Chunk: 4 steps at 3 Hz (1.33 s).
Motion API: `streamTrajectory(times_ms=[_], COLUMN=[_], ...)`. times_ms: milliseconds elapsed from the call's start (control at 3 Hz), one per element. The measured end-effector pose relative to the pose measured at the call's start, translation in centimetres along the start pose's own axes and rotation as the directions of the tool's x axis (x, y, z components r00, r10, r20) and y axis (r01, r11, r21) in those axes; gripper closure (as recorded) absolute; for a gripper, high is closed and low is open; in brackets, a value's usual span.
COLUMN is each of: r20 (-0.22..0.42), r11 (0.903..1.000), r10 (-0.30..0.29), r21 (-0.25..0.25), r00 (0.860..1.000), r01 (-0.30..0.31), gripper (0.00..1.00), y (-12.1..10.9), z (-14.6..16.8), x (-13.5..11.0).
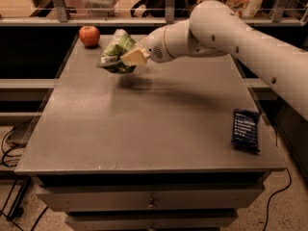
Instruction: Move green jalapeno chip bag near apple
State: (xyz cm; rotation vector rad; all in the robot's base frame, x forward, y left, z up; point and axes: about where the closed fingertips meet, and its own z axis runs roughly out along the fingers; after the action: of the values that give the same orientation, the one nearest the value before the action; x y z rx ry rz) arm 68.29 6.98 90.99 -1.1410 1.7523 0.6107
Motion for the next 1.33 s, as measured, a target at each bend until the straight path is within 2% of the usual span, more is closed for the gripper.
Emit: streamTrajectory(times_ms=[333, 667, 1000, 1333], r20=[-0.003, -0.026, -0.043, -0.047], r11=[0.9990, 0.9974, 0.9952, 0.9949], r10=[0.022, 0.021, 0.014, 0.025], r21=[0.040, 0.070, 0.097, 0.099], r00=[1.000, 0.999, 0.999, 0.999], r01=[-0.022, -0.019, -0.009, -0.020], gripper=[1.00, 0.83, 0.60, 0.36], y=[-2.0, -4.2, -6.1, -7.8], z=[2.5, 5.2, 7.6, 9.5], x=[-0.1, -0.7, -1.5, -1.9])
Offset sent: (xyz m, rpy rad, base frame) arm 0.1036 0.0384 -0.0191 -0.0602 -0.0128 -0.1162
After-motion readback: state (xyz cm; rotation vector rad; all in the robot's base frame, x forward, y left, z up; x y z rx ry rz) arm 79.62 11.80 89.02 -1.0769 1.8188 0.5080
